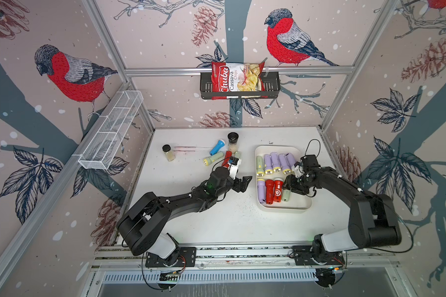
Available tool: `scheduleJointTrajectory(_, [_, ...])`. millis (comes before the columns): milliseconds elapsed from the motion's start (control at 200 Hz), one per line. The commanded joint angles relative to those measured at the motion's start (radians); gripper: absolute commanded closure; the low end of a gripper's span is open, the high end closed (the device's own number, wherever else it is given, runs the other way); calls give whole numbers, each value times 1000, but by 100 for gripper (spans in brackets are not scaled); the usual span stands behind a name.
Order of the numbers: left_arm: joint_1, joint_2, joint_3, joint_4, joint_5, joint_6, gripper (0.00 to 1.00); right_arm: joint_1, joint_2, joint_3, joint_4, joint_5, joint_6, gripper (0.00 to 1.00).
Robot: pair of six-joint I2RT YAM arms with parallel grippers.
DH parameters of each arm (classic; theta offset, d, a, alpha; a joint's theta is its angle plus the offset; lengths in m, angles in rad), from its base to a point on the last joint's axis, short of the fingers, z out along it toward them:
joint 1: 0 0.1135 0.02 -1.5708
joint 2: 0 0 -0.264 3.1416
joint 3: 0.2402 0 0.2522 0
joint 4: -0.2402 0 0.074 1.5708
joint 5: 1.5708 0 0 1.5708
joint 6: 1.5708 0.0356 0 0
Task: Put the flashlights into the storage boxes
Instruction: Place the flashlight at the storage box, then move the flashlight at the center of the board.
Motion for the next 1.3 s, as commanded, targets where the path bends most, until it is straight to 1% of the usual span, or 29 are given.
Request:
scheduleJointTrajectory(0, [-1,-12,5,-1,-15,-9,15,7,-24,17,-36,22,0,41])
scheduleJointTrajectory(145, [-1,-29,2,-20,-40,-18,15,30,-65,54,-57,64,3,41])
scheduleJointTrajectory(325, [2,-59,-2,-51,-81,-44,16,113,-131,105,-12,139,16,41])
scheduleJointTrajectory(435, [13,-78,7,-100,-88,-66,15,193,-168,117,61,168,22,41])
scheduleJointTrajectory(525, [35,-88,15,-148,-81,-108,15,270,-185,124,126,189,22,41])
scheduleJointTrajectory(670, [118,-92,15,-216,-27,-223,15,390,-183,129,226,224,29,41])
scheduleJointTrajectory(725, [147,-94,13,-238,-6,-258,15,422,-171,135,252,232,35,41])
scheduleJointTrajectory(795, [163,-98,14,-268,-11,-265,15,460,-146,150,277,236,37,41])
scheduleJointTrajectory(1056, [188,-139,18,-384,-98,-227,16,566,10,260,273,253,8,41])
scheduleJointTrajectory(1156, [200,-156,27,-435,-132,-203,16,587,72,315,249,274,5,41])
scheduleJointTrajectory(1296, [237,-163,39,-502,-150,-205,16,590,169,394,212,255,-1,41])
